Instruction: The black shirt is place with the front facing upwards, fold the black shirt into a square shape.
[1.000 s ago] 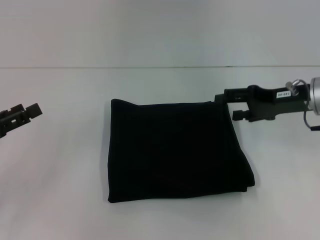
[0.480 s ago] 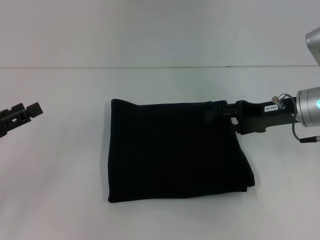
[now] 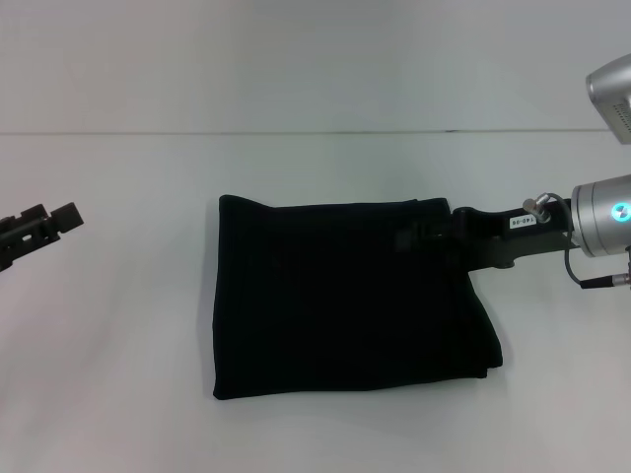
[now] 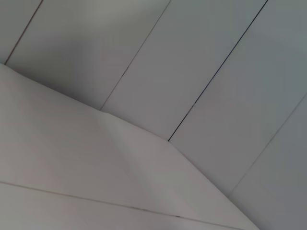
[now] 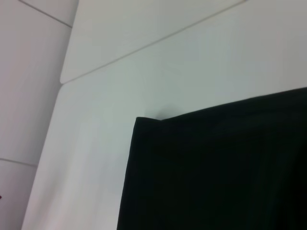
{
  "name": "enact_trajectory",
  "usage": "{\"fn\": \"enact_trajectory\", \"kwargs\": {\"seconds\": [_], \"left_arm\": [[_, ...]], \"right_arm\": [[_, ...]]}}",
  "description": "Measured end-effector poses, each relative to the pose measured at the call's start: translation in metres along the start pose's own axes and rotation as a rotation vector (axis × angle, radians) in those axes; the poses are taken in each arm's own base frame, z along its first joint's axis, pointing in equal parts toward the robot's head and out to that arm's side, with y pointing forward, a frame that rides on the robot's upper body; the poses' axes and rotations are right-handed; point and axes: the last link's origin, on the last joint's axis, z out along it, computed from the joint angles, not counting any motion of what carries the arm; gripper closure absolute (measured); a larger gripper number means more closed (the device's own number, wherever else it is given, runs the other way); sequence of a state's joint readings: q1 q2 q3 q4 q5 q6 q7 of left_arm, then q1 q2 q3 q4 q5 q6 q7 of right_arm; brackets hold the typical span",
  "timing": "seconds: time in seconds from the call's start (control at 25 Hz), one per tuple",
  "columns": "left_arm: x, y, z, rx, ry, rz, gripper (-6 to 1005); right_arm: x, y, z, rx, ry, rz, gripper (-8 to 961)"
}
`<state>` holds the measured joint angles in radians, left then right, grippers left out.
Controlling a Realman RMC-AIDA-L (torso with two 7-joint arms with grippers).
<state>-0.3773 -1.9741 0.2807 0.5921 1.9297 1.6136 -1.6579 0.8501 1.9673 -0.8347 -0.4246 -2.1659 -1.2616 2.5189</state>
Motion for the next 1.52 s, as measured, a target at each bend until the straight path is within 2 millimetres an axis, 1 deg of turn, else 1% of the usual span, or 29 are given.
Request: {"fn": "enact_trajectory", "kwargs": {"seconds": [0.16,0.32,0.56,1.0,1.12,1.32,1.4,1.52], "left_arm": [[0.0,0.0,0.0,-0.001,0.0,0.0,75],[0.0,0.0,0.0,-0.001,0.0,0.0,76],[0.001,0.0,0.001,-0.002,0.004,0.002,79],[0.002,0.0,0.001,0.0,0.008,0.003,84],[0.002,0.0,0.001,0.0,0.008,0.002,85],[0.001,0.0,0.001,-0.001,0.008,0.001,87],[0.001,0.0,0.001,-0.001,0.008,0.0,88],[0.001,0.0,0.001,-0.001,0.007,-0.001,90]], "right_arm": [[-0.001,-0.001,0.0,0.014,-0.002,-0.017,118],[-0.003,-0.004,-0.002,0.034,-0.012,-0.027,294],[-0.004,-0.004,-0.001,0.047,-0.009,-0.04,580],[-0.004,-0.009,0.001,0.072,-0.021,-0.037,801],[-0.004,-0.01,0.0,0.073,-0.028,-0.036,923],[-0.007,-0.011,-0.005,0.051,-0.066,-0.039,921],[-0.007,-0.016,-0.01,0.042,-0.091,-0.026,921],[-0.004,-0.02,-0.011,0.046,-0.095,-0.017,921]]}}
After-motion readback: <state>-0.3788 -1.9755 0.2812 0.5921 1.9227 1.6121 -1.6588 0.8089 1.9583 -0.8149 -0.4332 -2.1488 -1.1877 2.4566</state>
